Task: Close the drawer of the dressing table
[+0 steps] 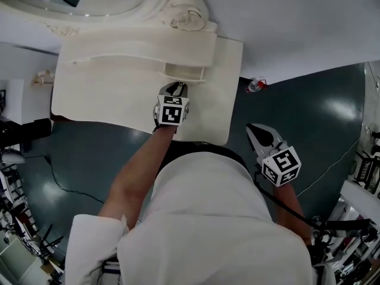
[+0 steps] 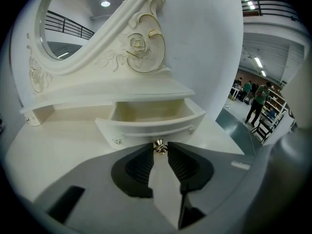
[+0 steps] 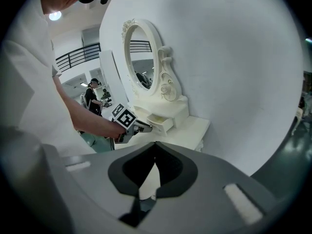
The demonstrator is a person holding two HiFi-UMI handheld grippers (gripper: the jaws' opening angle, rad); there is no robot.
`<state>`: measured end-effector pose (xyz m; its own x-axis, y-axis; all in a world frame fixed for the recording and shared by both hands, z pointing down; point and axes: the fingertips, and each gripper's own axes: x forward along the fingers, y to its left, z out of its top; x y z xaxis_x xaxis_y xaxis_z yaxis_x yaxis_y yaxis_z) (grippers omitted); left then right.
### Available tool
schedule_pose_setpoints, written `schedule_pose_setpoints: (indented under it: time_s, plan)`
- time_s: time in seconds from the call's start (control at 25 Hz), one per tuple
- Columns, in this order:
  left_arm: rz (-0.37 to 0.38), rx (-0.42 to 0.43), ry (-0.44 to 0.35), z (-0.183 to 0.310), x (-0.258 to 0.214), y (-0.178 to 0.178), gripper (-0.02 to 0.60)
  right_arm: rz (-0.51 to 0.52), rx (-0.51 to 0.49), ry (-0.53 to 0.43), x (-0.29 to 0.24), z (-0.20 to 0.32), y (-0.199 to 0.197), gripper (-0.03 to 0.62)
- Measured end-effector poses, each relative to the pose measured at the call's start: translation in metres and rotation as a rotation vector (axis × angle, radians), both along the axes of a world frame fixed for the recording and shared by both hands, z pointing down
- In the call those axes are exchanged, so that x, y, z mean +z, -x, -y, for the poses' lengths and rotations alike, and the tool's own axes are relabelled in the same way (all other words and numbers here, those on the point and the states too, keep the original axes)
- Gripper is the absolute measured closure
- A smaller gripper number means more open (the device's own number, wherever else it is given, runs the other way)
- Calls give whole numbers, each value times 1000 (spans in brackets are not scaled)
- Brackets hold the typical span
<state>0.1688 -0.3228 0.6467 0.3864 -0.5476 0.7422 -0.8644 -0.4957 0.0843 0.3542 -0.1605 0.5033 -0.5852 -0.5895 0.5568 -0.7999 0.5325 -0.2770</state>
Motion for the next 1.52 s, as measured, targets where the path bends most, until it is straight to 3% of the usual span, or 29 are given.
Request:
schedule_pose_setpoints:
  time_s: [1.52]
  plan:
    - [7, 7, -67, 62, -9, -21, 486, -13, 73, 36, 7, -3, -21, 597]
